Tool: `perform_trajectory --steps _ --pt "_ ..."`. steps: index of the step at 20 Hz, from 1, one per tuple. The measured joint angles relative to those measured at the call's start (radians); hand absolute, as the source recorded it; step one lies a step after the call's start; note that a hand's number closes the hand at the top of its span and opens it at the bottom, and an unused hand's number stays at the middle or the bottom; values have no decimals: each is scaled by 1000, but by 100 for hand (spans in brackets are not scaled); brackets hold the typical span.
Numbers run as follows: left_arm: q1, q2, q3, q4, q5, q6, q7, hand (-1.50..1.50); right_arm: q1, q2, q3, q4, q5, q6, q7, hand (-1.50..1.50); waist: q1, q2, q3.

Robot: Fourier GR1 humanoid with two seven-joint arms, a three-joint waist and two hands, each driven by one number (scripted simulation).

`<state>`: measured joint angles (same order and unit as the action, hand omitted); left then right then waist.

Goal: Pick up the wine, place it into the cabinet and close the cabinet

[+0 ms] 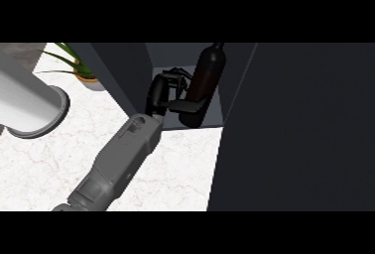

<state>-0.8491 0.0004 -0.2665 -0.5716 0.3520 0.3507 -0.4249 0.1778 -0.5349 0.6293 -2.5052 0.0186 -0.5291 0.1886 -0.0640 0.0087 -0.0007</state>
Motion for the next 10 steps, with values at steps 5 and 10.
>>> perform_trajectory --steps 5,10 --pt "-68 0 3 115 28 34 9 150 32 -7 -5 1 -8 25 -45 -150 -13 4 0" --pt "-115 3 57 214 61 15 -22 150 53 -5 -2 1 -14 34 -65 -150 -19 9 0"
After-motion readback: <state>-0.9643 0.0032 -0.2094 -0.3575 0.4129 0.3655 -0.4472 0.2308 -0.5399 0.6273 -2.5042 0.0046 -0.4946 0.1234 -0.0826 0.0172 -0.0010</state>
